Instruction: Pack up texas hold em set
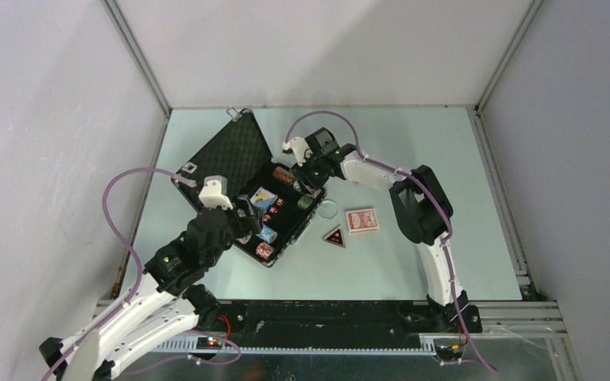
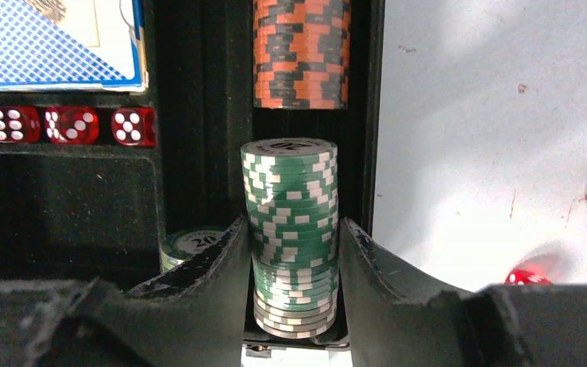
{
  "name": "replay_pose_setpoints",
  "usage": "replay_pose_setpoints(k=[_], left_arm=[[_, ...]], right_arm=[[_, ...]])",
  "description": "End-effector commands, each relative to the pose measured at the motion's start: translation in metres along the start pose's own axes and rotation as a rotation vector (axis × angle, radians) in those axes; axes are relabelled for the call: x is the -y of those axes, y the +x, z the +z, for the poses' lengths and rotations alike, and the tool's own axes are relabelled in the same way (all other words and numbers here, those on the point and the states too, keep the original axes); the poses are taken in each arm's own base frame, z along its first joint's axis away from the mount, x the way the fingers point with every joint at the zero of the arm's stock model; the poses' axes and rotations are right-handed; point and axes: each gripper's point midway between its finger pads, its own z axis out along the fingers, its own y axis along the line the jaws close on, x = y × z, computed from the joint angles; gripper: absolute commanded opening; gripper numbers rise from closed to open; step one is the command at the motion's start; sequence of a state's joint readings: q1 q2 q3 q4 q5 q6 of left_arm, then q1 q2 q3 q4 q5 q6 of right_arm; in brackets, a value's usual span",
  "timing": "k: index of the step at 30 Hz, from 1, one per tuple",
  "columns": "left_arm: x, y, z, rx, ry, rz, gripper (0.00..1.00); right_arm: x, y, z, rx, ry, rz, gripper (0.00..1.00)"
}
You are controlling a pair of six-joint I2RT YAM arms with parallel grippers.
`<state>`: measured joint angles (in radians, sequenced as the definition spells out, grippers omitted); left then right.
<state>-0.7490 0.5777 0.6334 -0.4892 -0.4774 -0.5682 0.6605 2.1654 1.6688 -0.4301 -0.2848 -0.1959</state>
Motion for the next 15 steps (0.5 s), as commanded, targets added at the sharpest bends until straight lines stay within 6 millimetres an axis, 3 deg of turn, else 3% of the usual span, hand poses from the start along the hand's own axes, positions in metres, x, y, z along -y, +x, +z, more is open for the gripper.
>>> replay_pose_setpoints(k=[1,5,7,8,9,10,15], left_arm=[[-0.004,0.0,0.004,0.011,-0.018,-0.001,0.84],[-0.003,0.001,0.005,0.007,-0.018,0.002,0.84],[-0.003,0.001,0.005,0.003,-0.018,0.003,0.84],[-0.003,0.001,0.005,0.002,-0.017,0.004,0.84],[-0.002,0.001,0.005,0.001,-0.016,0.003,0.84],[-0.002,0.001,0.005,0.0,-0.015,0.003,0.84],[-0.002,0.002,0.005,-0.002,-0.014,0.004,0.84]], right_arm=[[0.006,-0.019,-0.02,0.019,0.074,-0.053,0.18],[0.008,-0.019,-0.017,-0.005,0.125,-0.071,0.36],[0.008,-0.023,-0.02,0.007,0.126,-0.069,0.54],[0.005,-0.027,-0.021,0.022,0.112,-0.06,0.56],[0.005,-0.029,-0.023,0.031,0.103,-0.054,0.89],[0.002,-0.034,-0.026,0.051,0.088,-0.042,0.97],[0.009,-0.058,-0.049,0.161,0.088,0.016,1.0]])
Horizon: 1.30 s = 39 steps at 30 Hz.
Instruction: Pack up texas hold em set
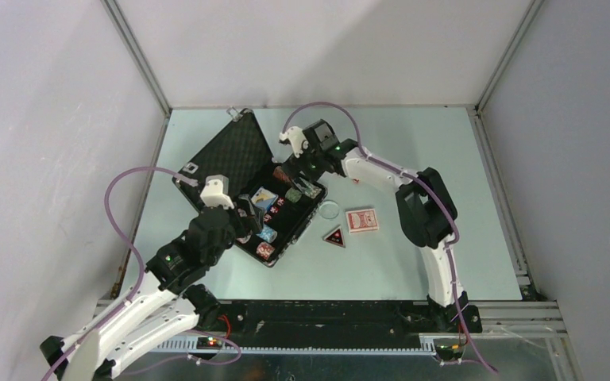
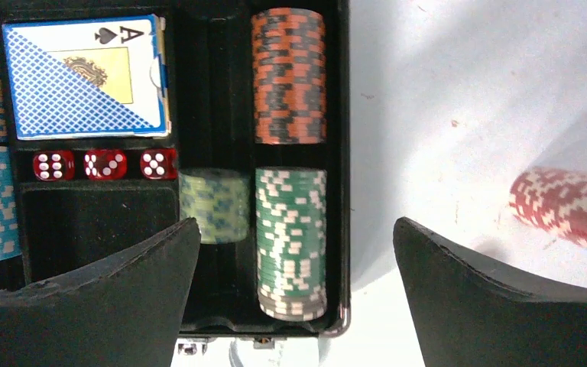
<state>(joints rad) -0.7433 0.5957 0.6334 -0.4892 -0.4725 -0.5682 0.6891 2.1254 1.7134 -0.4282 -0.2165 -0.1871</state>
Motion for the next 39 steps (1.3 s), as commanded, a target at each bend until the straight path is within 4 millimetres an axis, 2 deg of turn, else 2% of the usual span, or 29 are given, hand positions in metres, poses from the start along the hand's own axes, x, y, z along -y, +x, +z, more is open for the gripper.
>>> replay_pose_setpoints(k=[1,2,4,7,10,13,16,19,22,25,26,27,28,29,30,33,37,38,39], left_arm=[[-0.002,-0.001,0.002,0.012,-0.006,-0.002,0.84],[-0.002,-0.001,0.001,0.015,-0.005,-0.004,0.84],[-0.002,-0.001,0.001,0.017,-0.004,-0.005,0.84],[-0.002,0.0,0.003,0.017,-0.004,-0.006,0.84],[-0.002,0.003,0.005,0.008,-0.009,-0.001,0.84],[-0.002,0.005,0.007,0.001,-0.011,-0.001,0.84],[-0.001,0.004,0.008,0.002,-0.008,-0.002,0.84],[-0.001,0.004,0.008,0.003,-0.007,-0.003,0.84],[-0.001,0.004,0.008,0.002,-0.009,-0.001,0.84],[-0.002,0.005,0.009,-0.002,-0.012,0.001,0.84],[-0.002,0.005,0.009,-0.001,-0.013,0.001,0.84],[-0.002,0.005,0.01,-0.003,-0.015,0.001,0.84],[-0.002,0.005,0.01,-0.003,-0.014,0.001,0.84],[-0.002,0.006,0.01,-0.004,-0.016,0.002,0.84],[-0.002,0.005,0.011,-0.003,-0.015,0.001,0.84],[-0.001,0.007,0.013,-0.009,-0.017,0.003,0.84],[0.0,0.007,0.017,-0.015,-0.019,0.008,0.84],[0.001,0.007,0.017,-0.017,-0.018,0.012,0.84],[0.001,0.008,0.018,-0.019,-0.019,0.012,0.84]], right_arm=[[0.02,-0.022,-0.031,0.097,0.037,0.071,1.0],[0.025,-0.032,-0.038,0.139,0.054,0.089,1.0],[0.037,-0.035,-0.045,0.168,0.08,0.128,0.99],[0.051,-0.033,-0.049,0.181,0.09,0.16,0.97],[0.054,-0.031,-0.048,0.176,0.095,0.148,0.96],[0.067,-0.029,-0.049,0.176,0.133,0.183,0.97],[0.083,-0.026,-0.045,0.187,0.167,0.23,0.98],[0.11,-0.023,-0.04,0.206,0.253,0.272,0.99],[0.136,-0.022,-0.036,0.22,0.324,0.316,0.96],[0.151,-0.017,-0.025,0.215,0.329,0.344,0.94],[0.158,-0.021,-0.027,0.228,0.337,0.347,0.92],[0.162,-0.016,-0.021,0.215,0.336,0.349,0.91],[0.167,-0.024,-0.023,0.231,0.341,0.343,0.89],[0.168,-0.018,-0.015,0.211,0.333,0.336,0.87],[0.172,-0.025,-0.016,0.223,0.333,0.329,0.85],[0.173,-0.023,-0.003,0.209,0.318,0.317,0.78],[0.174,-0.025,0.006,0.214,0.298,0.314,0.6],[0.172,-0.027,0.007,0.219,0.284,0.311,0.54],[0.17,-0.029,0.006,0.225,0.275,0.309,0.42]])
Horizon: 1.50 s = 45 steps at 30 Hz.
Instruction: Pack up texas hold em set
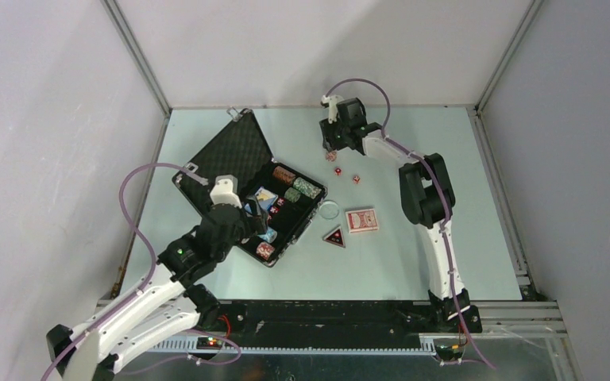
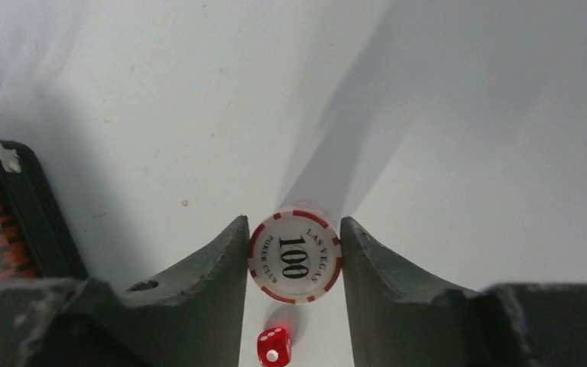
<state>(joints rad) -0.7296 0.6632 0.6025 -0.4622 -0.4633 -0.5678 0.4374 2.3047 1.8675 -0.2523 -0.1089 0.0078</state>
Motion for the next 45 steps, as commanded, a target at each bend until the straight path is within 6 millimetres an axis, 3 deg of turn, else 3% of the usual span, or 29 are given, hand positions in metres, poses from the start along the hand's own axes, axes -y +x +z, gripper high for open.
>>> replay_pose_setpoints(k=[1,2,4,7,8,10,13,14,18,22,23,24,25,26,27,28,30,31,32,33,34,35,36,37,38,45], left_arm=[[0.007,-0.012,0.003,0.034,0.019,-0.014,0.84],[0.008,-0.012,0.004,0.034,0.02,-0.015,0.84],[0.01,-0.012,0.004,0.032,0.028,-0.018,0.83],[0.014,-0.014,0.003,0.032,0.048,-0.028,0.83],[0.015,-0.014,0.003,0.032,0.054,-0.03,0.83],[0.017,-0.012,0.004,0.025,0.064,-0.029,0.83],[0.018,-0.01,0.004,0.017,0.068,-0.026,0.82],[0.019,-0.009,0.005,0.014,0.071,-0.026,0.82],[0.024,-0.009,0.005,0.007,0.093,-0.032,0.82],[0.03,-0.007,0.005,-0.002,0.124,-0.039,0.82],[0.031,-0.006,0.005,-0.006,0.13,-0.039,0.82],[0.033,-0.005,0.005,-0.014,0.14,-0.039,0.82],[0.034,-0.004,0.005,-0.017,0.144,-0.039,0.82],[0.036,-0.003,0.006,-0.024,0.149,-0.039,0.82],[0.036,-0.002,0.006,-0.027,0.152,-0.039,0.82],[0.037,-0.001,0.007,-0.033,0.156,-0.041,0.81],[0.04,0.0,0.006,-0.038,0.167,-0.047,0.81],[0.041,0.0,0.005,-0.037,0.175,-0.051,0.8],[0.043,-0.001,0.004,-0.037,0.181,-0.051,0.8],[0.043,-0.002,0.003,-0.033,0.181,-0.052,0.8],[0.044,-0.002,0.002,-0.031,0.186,-0.05,0.8],[0.043,-0.003,0.001,-0.026,0.182,-0.051,0.8],[0.043,-0.002,0.0,-0.026,0.183,-0.052,0.8],[0.042,-0.001,0.0,-0.026,0.18,-0.052,0.8],[0.043,-0.001,0.0,-0.027,0.182,-0.053,0.8],[0.042,0.003,-0.003,-0.028,0.185,-0.062,0.8]], right_arm=[[-0.014,-0.031,-0.003,0.074,-0.062,-0.043,0.35],[-0.016,-0.034,-0.005,0.076,-0.073,-0.052,0.21],[-0.022,-0.038,-0.014,0.079,-0.108,-0.07,0.13],[-0.034,-0.054,-0.041,0.108,-0.159,-0.079,0.09],[-0.036,-0.051,-0.045,0.101,-0.168,-0.077,0.09],[-0.043,-0.067,-0.076,0.143,-0.188,-0.084,0.06],[-0.051,-0.068,-0.105,0.157,-0.216,-0.086,0.03],[-0.053,-0.079,-0.124,0.189,-0.219,-0.088,0.0],[-0.068,-0.072,-0.168,0.189,-0.27,-0.066,0.0],[-0.077,-0.039,-0.197,0.121,-0.264,-0.04,0.0],[-0.08,-0.02,-0.197,0.082,-0.266,-0.042,0.0],[-0.082,-0.015,-0.208,0.079,-0.26,-0.048,0.0],[-0.084,0.006,-0.207,0.035,-0.263,-0.045,0.0],[-0.086,0.01,-0.217,0.032,-0.268,-0.042,0.0],[-0.089,0.031,-0.217,-0.008,-0.281,-0.034,0.0],[-0.098,0.034,-0.227,0.0,-0.329,-0.032,0.0],[-0.108,0.071,-0.233,-0.049,-0.385,-0.004,0.0],[-0.115,0.074,-0.241,-0.034,-0.401,-0.002,0.0],[-0.122,0.091,-0.24,-0.048,-0.411,-0.009,0.0],[-0.126,0.092,-0.247,-0.026,-0.413,-0.02,0.0],[-0.131,0.108,-0.245,-0.037,-0.407,-0.039,0.0],[-0.133,0.105,-0.249,0.003,-0.391,-0.059,0.0],[-0.14,0.121,-0.249,-0.016,-0.396,-0.077,0.0],[-0.141,0.116,-0.252,0.026,-0.378,-0.09,0.0],[-0.148,0.129,-0.252,0.013,-0.387,-0.106,0.0],[-0.182,0.142,-0.259,0.1,-0.369,-0.22,0.0]])
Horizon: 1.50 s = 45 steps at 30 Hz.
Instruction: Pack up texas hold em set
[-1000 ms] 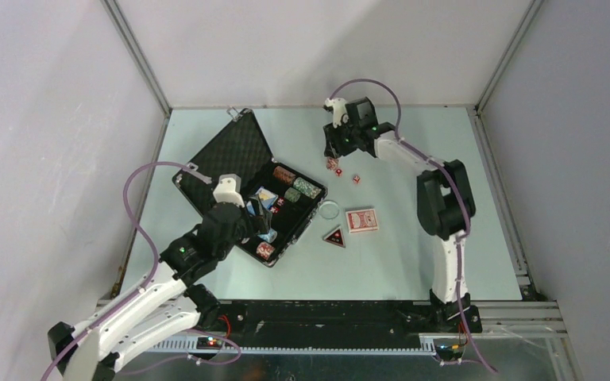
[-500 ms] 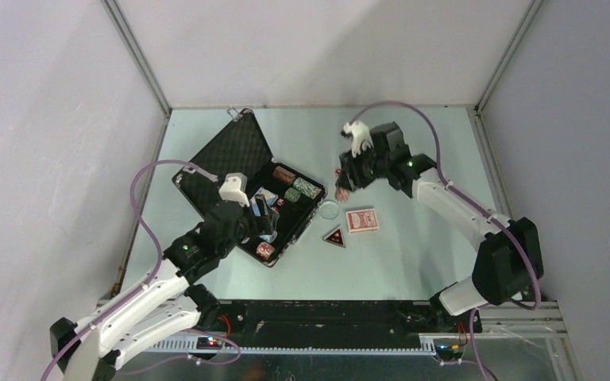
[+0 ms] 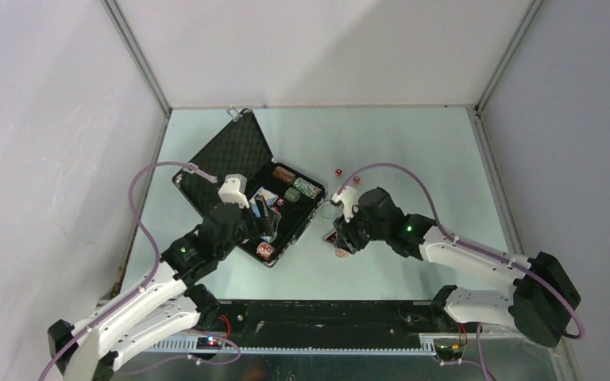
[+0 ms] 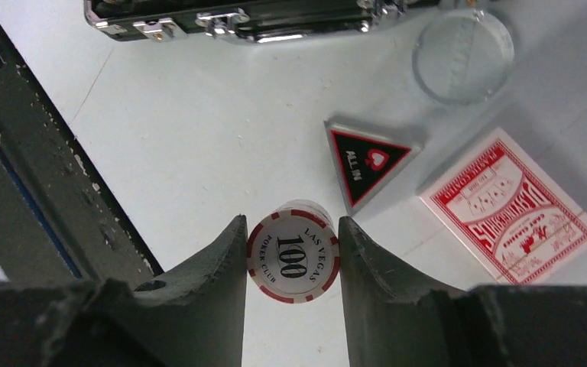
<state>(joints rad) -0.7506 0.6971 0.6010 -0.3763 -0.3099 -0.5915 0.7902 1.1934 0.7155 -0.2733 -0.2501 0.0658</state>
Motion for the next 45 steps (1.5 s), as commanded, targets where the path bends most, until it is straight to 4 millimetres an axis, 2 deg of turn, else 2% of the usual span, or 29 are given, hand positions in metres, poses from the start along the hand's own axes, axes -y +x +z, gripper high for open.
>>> replay_pose_setpoints(k=[1,4,8,12,17,20,21,24,25,26,27,28,30,31,34,37,39,42,43,44,45], left_arm=[[0.003,-0.004,-0.004,0.029,0.013,-0.025,0.8],[-0.002,-0.003,-0.005,0.035,0.001,-0.021,0.8],[-0.005,-0.002,-0.007,0.037,-0.007,-0.015,0.8],[-0.007,0.0,-0.007,0.035,-0.011,-0.013,0.8],[-0.006,-0.003,-0.007,0.039,-0.013,-0.004,0.8],[-0.008,-0.003,-0.006,0.039,-0.02,0.005,0.8],[-0.008,-0.003,-0.006,0.039,-0.022,0.006,0.8],[-0.009,-0.003,-0.005,0.04,-0.027,0.009,0.8],[-0.009,-0.003,-0.005,0.04,-0.029,0.008,0.8],[-0.009,-0.003,-0.005,0.042,-0.028,0.007,0.8],[-0.009,-0.003,-0.006,0.04,-0.029,0.006,0.8],[-0.009,-0.003,-0.006,0.04,-0.027,0.004,0.8],[-0.009,-0.003,-0.008,0.045,-0.024,0.001,0.8],[-0.011,-0.003,-0.009,0.048,-0.025,0.0,0.8],[-0.013,-0.002,-0.009,0.055,-0.032,0.0,0.8],[-0.015,-0.003,-0.009,0.057,-0.044,0.009,0.81],[-0.016,-0.004,-0.008,0.059,-0.049,0.011,0.81],[-0.016,-0.003,-0.008,0.059,-0.047,0.011,0.81],[-0.015,-0.004,-0.008,0.063,-0.045,0.008,0.8],[-0.016,-0.003,-0.008,0.06,-0.044,0.008,0.8],[-0.016,-0.003,-0.008,0.06,-0.043,0.007,0.8]], right_arm=[[-0.016,-0.043,0.003,0.196,0.06,-0.112,0.0],[-0.019,-0.039,0.013,0.203,0.093,-0.119,0.0],[-0.013,-0.03,0.025,0.195,0.121,-0.032,0.0],[-0.025,-0.021,0.036,0.186,0.066,-0.031,0.0],[-0.023,-0.016,0.046,0.17,0.099,-0.051,0.13],[-0.023,-0.014,0.046,0.165,0.096,-0.056,0.29],[-0.024,-0.014,0.046,0.162,0.088,-0.059,0.31],[-0.026,-0.014,0.046,0.163,0.077,-0.065,0.46],[-0.026,-0.015,0.046,0.164,0.076,-0.066,0.47],[-0.024,-0.014,0.045,0.159,0.085,-0.063,0.58],[-0.024,-0.016,0.044,0.163,0.091,-0.06,0.64],[-0.023,-0.018,0.041,0.172,0.098,-0.055,0.73],[-0.02,-0.025,0.033,0.204,0.138,-0.045,0.96],[-0.02,-0.032,0.025,0.238,0.154,-0.042,0.99],[-0.018,-0.044,0.005,0.317,0.211,-0.053,1.0],[-0.022,-0.056,-0.018,0.402,0.178,-0.04,1.0],[-0.026,-0.052,-0.023,0.414,0.122,-0.028,1.0],[-0.016,-0.034,-0.02,0.402,0.117,0.018,1.0],[-0.016,-0.034,-0.021,0.421,0.108,0.033,1.0],[-0.016,-0.023,-0.019,0.419,0.101,0.036,1.0],[-0.018,-0.025,-0.02,0.451,0.102,0.049,0.99]])
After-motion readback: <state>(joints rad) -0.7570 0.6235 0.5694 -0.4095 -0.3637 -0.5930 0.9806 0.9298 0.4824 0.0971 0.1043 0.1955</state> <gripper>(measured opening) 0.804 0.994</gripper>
